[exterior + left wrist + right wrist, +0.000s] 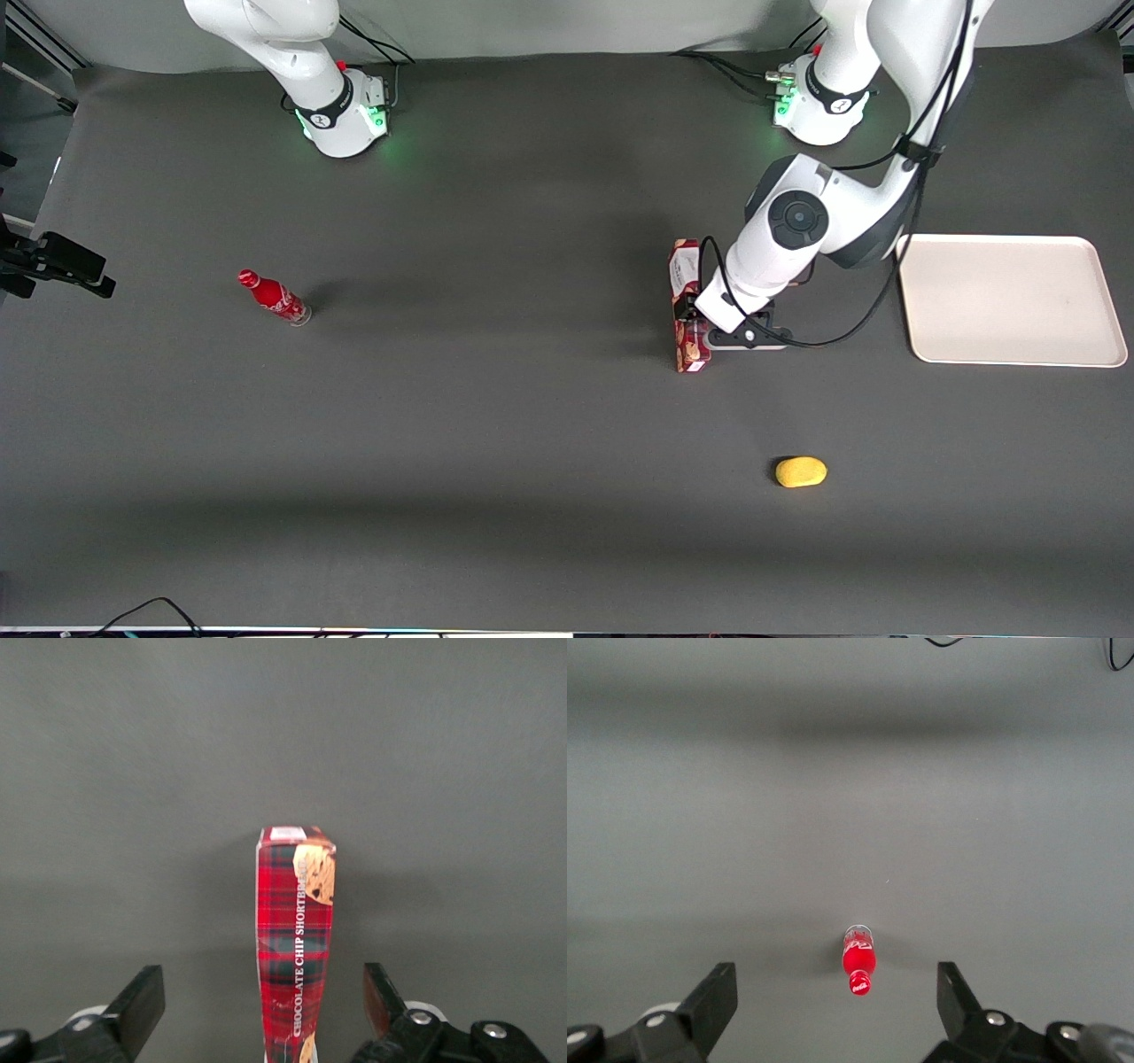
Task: Place red cookie box on tray
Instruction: 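Lift the box with the left gripper and carry it toward the white tray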
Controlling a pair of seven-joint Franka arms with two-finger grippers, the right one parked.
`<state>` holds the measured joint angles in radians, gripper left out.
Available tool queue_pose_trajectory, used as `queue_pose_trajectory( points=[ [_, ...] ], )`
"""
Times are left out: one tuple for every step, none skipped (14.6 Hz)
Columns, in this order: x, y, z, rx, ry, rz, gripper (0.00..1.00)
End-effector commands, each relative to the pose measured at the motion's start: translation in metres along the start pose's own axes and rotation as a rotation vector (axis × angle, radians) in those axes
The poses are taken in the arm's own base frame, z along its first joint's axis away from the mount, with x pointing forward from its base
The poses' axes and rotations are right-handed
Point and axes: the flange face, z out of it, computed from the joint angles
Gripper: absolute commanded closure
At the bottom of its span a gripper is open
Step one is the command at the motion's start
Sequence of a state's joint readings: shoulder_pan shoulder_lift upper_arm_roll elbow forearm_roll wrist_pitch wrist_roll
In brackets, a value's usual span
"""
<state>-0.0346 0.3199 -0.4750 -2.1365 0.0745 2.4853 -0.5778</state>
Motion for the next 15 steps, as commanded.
queue_pose_trajectory(
  points=[
    [-0.026, -0.001, 0.035, -0.006, 0.001, 0.005, 0.00],
    [-0.033, 0.002, 0.042, -0.007, -0.007, 0.009, 0.00],
    [-0.038, 0.003, 0.048, -0.006, -0.017, -0.002, 0.00],
    [-0.043, 0.006, 0.054, -0.009, -0.021, -0.009, 0.00],
    [-0.048, 0.009, 0.061, -0.011, -0.026, -0.016, 0.00],
    [-0.050, 0.011, 0.066, -0.003, -0.027, -0.020, 0.00],
    [-0.051, 0.012, 0.069, 0.009, -0.022, -0.014, 0.01],
    [-0.052, 0.012, 0.071, 0.017, -0.019, -0.014, 0.08],
    [-0.054, 0.012, 0.073, 0.021, -0.021, -0.020, 0.23],
    [-0.054, 0.012, 0.074, 0.021, -0.024, -0.025, 0.39],
    [-0.055, 0.012, 0.075, 0.027, -0.030, -0.025, 0.57],
    [-0.055, 0.012, 0.075, 0.028, -0.031, -0.023, 0.78],
    [-0.056, 0.012, 0.076, 0.030, -0.035, -0.023, 0.99],
    [-0.056, 0.012, 0.075, 0.031, -0.034, -0.025, 1.00],
    [-0.054, 0.011, 0.074, 0.032, -0.034, -0.034, 1.00]
  ],
)
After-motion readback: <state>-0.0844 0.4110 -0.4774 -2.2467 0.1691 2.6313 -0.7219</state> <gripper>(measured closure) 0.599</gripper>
